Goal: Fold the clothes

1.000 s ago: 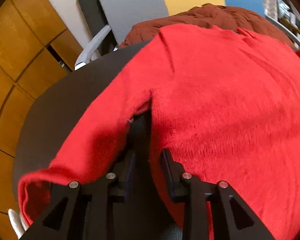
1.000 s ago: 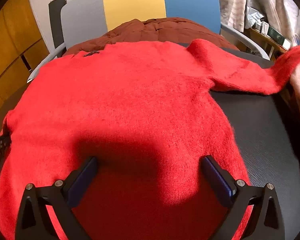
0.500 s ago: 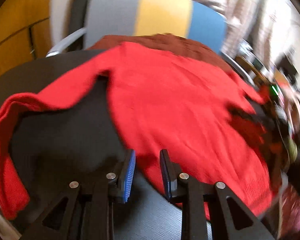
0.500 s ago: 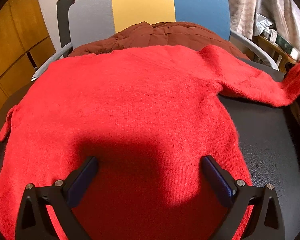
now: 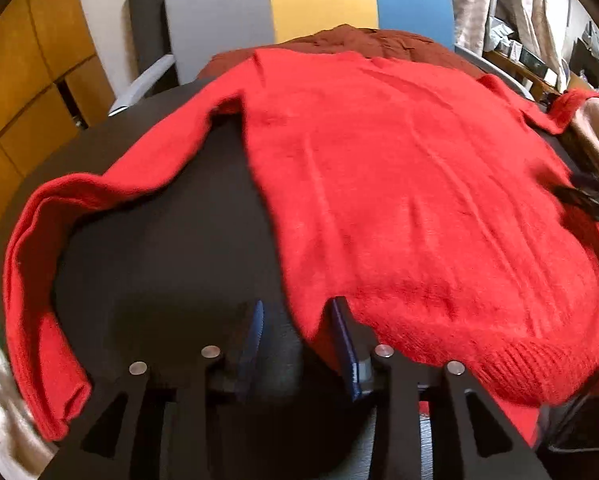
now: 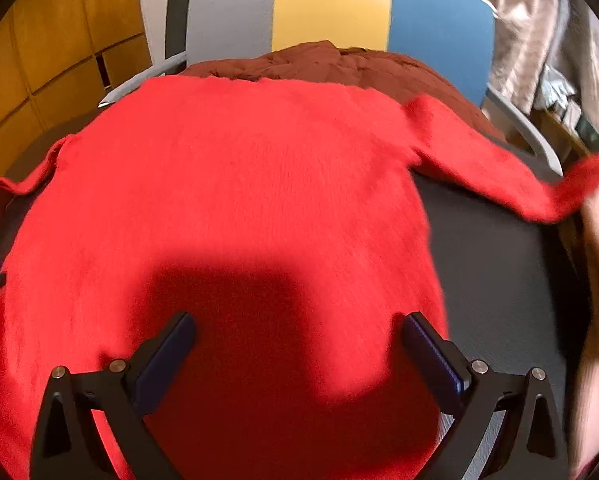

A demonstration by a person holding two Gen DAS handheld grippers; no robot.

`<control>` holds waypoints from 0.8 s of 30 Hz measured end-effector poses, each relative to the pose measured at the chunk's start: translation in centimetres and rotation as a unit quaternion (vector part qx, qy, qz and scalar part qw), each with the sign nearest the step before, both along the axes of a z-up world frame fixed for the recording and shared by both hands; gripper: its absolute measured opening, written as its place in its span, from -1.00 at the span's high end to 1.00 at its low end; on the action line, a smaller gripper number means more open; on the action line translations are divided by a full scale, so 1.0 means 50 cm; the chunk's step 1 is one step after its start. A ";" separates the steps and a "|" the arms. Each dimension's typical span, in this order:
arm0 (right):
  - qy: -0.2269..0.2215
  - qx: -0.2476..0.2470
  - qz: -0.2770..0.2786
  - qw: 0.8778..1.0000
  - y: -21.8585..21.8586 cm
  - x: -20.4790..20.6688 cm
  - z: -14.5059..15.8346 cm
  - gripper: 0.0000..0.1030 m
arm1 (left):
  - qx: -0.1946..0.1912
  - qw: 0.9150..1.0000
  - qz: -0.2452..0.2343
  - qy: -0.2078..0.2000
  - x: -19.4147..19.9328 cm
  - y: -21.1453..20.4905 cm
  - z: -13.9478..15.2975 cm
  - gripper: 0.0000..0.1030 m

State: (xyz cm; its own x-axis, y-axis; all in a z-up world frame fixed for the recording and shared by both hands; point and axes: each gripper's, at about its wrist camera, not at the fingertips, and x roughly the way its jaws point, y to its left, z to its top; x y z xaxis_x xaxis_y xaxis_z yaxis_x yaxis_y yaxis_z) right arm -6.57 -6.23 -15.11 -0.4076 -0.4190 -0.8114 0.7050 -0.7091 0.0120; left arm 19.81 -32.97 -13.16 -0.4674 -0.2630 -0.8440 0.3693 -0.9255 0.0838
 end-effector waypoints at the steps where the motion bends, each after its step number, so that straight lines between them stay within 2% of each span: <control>1: -0.003 -0.003 -0.002 1.000 0.018 0.007 0.000 -1.00 | -0.008 1.000 0.001 0.000 0.004 0.000 -0.002 0.20; 2: -0.004 -0.003 -0.001 1.000 0.032 0.016 0.000 -1.00 | -0.014 1.000 0.004 -0.001 0.008 -0.003 -0.002 0.18; 4: 0.002 0.002 0.010 1.000 0.054 0.043 0.001 -1.00 | 0.013 1.000 0.015 0.003 0.016 -0.012 0.010 0.21; 5: 0.010 0.007 0.016 1.000 0.064 0.059 -0.001 -1.00 | 0.027 0.999 0.020 0.005 0.019 -0.016 0.016 0.32; 7: 0.012 0.005 0.018 1.000 0.090 0.076 -0.007 -1.00 | 0.053 0.998 0.026 0.007 0.035 -0.019 0.021 0.36; 9: -0.015 -0.004 0.008 1.000 0.112 0.072 -0.005 -1.00 | 0.078 0.997 0.026 0.009 0.057 -0.018 0.019 0.36; 11: -0.027 0.014 0.006 1.000 0.124 0.070 0.003 -1.00 | 0.080 0.996 0.027 0.016 0.085 -0.011 0.010 0.36; 15: -0.003 0.014 0.005 1.000 0.128 0.066 0.045 -1.00 | 0.130 0.987 0.069 0.066 0.148 -0.044 0.044 0.37; 17: 0.007 -0.010 0.007 1.000 0.111 0.065 0.068 -1.00 | 0.171 0.972 0.126 0.105 0.187 -0.103 0.067 0.38; 18: 0.010 -0.024 0.010 1.000 0.098 0.065 0.076 -1.00 | 0.202 0.959 0.153 0.129 0.206 -0.135 0.075 0.37; 20: 0.013 -0.045 0.019 0.999 0.061 0.070 0.078 -1.00 | 0.259 0.928 0.200 0.180 0.237 -0.209 0.092 0.31; 22: 0.007 -0.048 0.028 0.998 0.017 0.074 0.062 -1.00 | 0.312 0.889 0.245 0.229 0.268 -0.282 0.108 0.19; 24: 0.000 -0.050 0.037 0.998 -0.026 0.078 0.042 -1.00 | 0.340 0.863 0.270 0.256 0.283 -0.322 0.113 -0.03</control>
State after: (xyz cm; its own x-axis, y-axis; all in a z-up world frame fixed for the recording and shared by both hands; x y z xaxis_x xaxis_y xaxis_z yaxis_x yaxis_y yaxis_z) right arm -2.69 -7.55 -13.03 -0.3722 -0.5274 -0.7638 0.7560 -0.6497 0.0802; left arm 33.96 -49.05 -7.53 -0.7900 -0.0839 -0.6073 0.5893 -0.3772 -0.7145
